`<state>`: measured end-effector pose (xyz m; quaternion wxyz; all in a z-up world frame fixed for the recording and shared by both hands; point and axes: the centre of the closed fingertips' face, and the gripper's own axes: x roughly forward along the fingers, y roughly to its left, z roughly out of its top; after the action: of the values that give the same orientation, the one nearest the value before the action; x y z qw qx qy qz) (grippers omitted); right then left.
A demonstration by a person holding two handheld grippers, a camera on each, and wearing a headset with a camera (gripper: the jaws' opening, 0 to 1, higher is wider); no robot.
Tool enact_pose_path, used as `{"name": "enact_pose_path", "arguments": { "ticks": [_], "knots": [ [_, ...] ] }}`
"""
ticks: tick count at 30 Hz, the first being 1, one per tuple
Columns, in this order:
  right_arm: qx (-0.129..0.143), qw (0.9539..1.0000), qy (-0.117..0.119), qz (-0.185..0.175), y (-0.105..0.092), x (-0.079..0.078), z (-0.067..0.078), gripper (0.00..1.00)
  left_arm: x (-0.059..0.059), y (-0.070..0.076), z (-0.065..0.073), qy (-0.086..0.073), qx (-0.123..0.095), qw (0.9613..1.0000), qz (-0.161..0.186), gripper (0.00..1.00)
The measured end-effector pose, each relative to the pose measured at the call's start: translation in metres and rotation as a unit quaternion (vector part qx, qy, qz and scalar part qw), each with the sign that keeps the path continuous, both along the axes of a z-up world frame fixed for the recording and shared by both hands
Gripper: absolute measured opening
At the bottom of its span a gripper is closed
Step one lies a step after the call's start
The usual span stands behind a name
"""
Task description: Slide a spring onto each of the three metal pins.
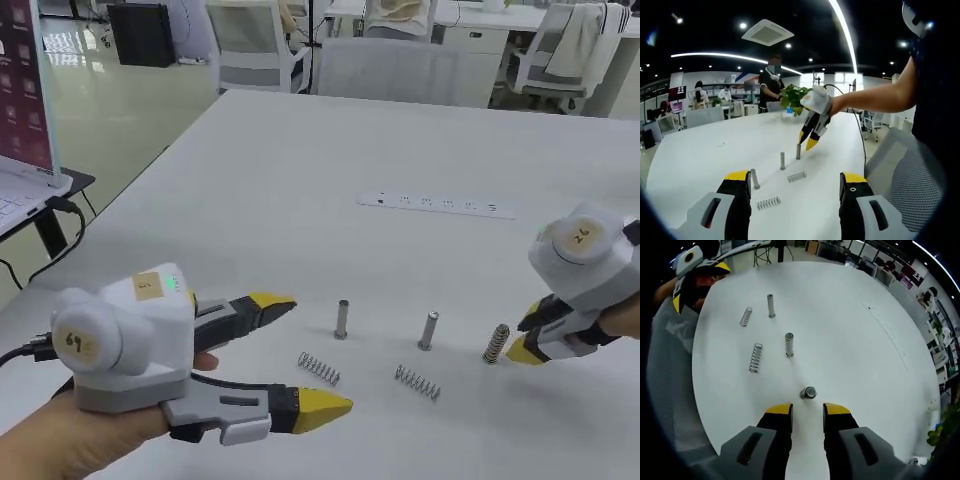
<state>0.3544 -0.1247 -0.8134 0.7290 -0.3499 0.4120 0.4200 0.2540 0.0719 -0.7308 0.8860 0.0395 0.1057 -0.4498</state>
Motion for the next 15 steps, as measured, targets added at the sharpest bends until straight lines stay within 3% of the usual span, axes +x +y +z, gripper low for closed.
{"name": "enact_pose_path", "arguments": {
  "ticks": [15],
  "knots": [
    [0.006, 1.0000, 0.004, -0.001, -0.001, -0.028, -0.006, 0.22, -0.002, -0.004, -0.001, 0.000, 0.003, 1.0000, -0.008, 0.68]
  ]
}}
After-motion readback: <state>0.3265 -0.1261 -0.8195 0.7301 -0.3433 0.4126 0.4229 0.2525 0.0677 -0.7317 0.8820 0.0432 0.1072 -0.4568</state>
